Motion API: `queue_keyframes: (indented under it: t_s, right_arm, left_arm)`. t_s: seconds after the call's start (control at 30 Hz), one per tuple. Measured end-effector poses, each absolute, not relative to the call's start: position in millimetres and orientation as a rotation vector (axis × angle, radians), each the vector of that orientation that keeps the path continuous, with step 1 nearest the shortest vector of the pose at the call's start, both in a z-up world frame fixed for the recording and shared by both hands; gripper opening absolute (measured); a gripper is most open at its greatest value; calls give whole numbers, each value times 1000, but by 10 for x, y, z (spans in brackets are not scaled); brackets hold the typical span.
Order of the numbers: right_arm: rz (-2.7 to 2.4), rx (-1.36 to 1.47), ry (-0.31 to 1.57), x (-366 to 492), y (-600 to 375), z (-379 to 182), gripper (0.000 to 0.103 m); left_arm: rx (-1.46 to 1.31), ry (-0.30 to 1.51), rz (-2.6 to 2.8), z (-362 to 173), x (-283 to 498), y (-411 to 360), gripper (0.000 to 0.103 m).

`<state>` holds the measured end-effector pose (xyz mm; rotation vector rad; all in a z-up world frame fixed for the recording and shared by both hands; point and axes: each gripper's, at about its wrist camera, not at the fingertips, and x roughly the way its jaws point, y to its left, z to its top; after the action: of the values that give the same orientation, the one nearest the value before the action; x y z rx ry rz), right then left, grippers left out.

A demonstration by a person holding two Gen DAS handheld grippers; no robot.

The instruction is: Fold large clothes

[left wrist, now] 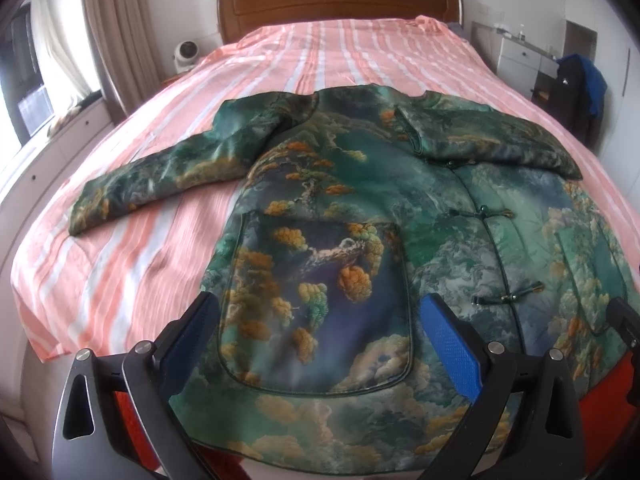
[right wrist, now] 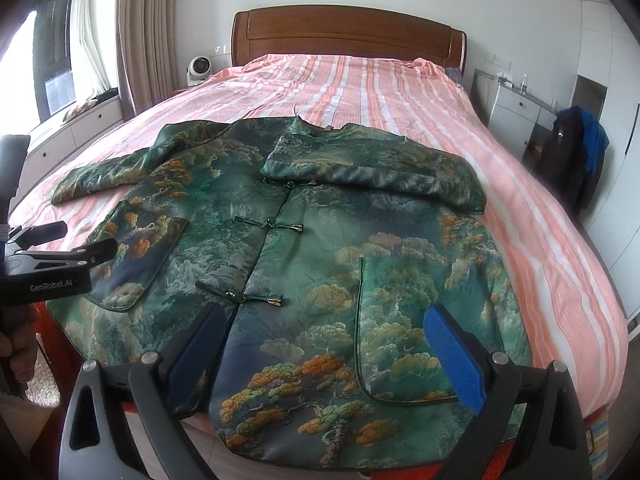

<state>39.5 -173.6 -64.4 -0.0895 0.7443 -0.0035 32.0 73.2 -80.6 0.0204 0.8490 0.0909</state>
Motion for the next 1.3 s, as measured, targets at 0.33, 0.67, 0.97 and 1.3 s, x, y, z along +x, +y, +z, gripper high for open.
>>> queue_keyframes:
  t_s: [0.33,0.67,0.97,1.3]
  right_arm:
    - [2,-89,746,417,-1711,-670,98]
    - [15,-96,768,437,-1672,-756,98]
    - [11,-144,796,400,-1586,-826,98]
    - [42,-104,785,425,-1632,-899,98]
  left_arm:
    - [-99,852,114,-744,422,1370,101]
    - [-843,771,57,-1073,1291,3555,101]
    - [-1157,636,313,-1739,1579,4469,9]
    - [-617,525,430,-408,1580,3751,9]
